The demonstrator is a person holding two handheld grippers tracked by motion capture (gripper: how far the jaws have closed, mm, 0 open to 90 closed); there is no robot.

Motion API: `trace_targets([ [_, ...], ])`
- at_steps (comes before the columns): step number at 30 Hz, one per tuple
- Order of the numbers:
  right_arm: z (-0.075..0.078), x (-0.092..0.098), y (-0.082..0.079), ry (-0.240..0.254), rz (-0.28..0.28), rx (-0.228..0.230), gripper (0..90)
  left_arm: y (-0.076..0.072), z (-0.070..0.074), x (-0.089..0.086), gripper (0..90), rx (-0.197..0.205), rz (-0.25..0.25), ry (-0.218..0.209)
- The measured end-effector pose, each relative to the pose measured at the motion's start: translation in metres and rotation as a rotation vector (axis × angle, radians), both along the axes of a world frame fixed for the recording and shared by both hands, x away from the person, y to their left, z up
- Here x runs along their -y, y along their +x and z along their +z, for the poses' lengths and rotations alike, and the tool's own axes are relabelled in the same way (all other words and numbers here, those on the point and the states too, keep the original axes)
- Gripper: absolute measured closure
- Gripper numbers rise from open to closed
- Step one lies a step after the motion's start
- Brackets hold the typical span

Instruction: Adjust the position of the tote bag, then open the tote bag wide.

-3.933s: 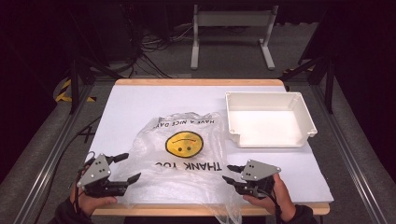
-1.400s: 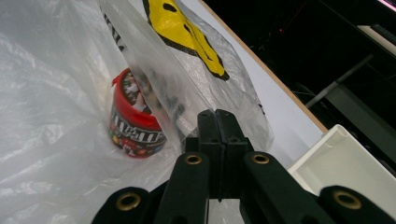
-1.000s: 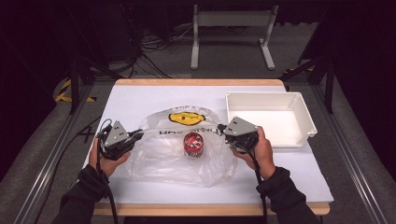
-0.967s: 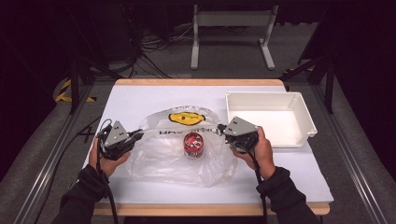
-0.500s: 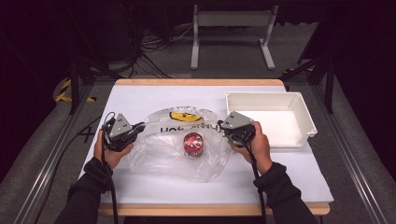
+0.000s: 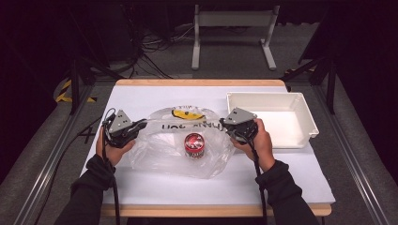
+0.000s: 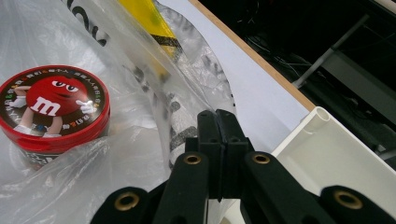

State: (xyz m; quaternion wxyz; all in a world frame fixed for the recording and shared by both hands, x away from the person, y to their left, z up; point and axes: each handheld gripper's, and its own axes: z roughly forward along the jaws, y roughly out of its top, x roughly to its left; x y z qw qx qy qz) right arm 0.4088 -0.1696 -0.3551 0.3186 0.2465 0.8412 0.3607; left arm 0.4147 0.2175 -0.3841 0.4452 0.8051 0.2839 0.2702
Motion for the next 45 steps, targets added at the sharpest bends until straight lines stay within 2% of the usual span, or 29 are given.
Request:
trace_targets([
  [2,0.0,-0.001,0.001,-0.003,-0.001,0.004,90.0,0.0,0.001,0.0,87.4,0.003,0.0,0.0],
  [3,0.0,-0.004,0.003,-0.026,-0.005,0.009,90.0,0.002,0.003,-0.001,87.4,0.007,0.005,-0.007],
  [8,0.001,-0.008,0.007,-0.053,-0.014,0.015,90.0,0.007,0.003,0.0,87.3,0.005,0.009,-0.011],
  [15,0.005,-0.007,0.01,-0.059,-0.014,0.009,89.7,0.009,0.001,0.0,87.3,0.0,0.007,-0.004],
  [21,0.008,-0.009,0.011,-0.06,0.013,-0.031,75.5,0.005,0.004,0.004,88.3,0.022,-0.008,0.017],
  [22,0.014,-0.01,0.011,-0.044,0.03,-0.049,75.0,0.005,0.005,0.005,88.5,0.026,-0.012,0.02],
  [23,0.016,-0.011,0.01,-0.042,0.035,-0.049,74.9,0.005,0.006,0.005,88.6,0.026,-0.016,0.021],
  [28,0.019,-0.015,0.01,-0.064,0.04,-0.054,73.2,0.007,0.005,0.007,88.8,0.014,-0.017,0.03],
  [30,0.02,-0.016,0.011,-0.068,0.05,-0.067,66.2,0.007,0.005,0.006,88.8,0.016,-0.016,0.031],
  [31,0.02,-0.018,0.011,-0.045,0.061,-0.097,59.8,0.007,0.005,0.007,88.8,0.015,-0.015,0.033],
  [32,0.02,-0.018,0.011,-0.045,0.061,-0.097,59.8,0.007,0.005,0.006,88.8,0.015,-0.018,0.038],
  [33,0.019,-0.022,0.011,-0.054,0.092,-0.122,50.8,0.007,0.005,0.006,88.8,0.011,-0.015,0.035],
  [34,0.019,-0.025,0.011,-0.065,0.113,-0.148,50.2,0.008,0.005,0.006,88.8,0.01,-0.014,0.041],
  [37,0.016,-0.033,0.011,-0.101,0.141,-0.172,45.8,0.007,0.006,0.006,88.8,0.009,-0.01,0.044],
  [40,0.01,-0.04,0.015,-0.194,0.129,-0.205,42.7,0.006,0.007,0.005,88.8,0.011,-0.01,0.046],
  [41,0.01,-0.04,0.015,-0.194,0.129,-0.205,42.7,0.005,0.008,0.005,88.8,0.014,-0.008,0.046],
  [42,0.005,-0.045,0.019,-0.256,0.105,-0.212,46.0,0.005,0.009,0.003,88.9,0.014,-0.006,0.043],
  [44,0.004,-0.048,0.021,-0.294,0.09,-0.215,53.7,0.005,0.012,0.0,89.0,0.02,-0.004,0.038],
  [45,0.003,-0.049,0.022,-0.308,0.088,-0.213,65.6,0.004,0.014,-0.001,89.0,0.023,-0.001,0.035],
])
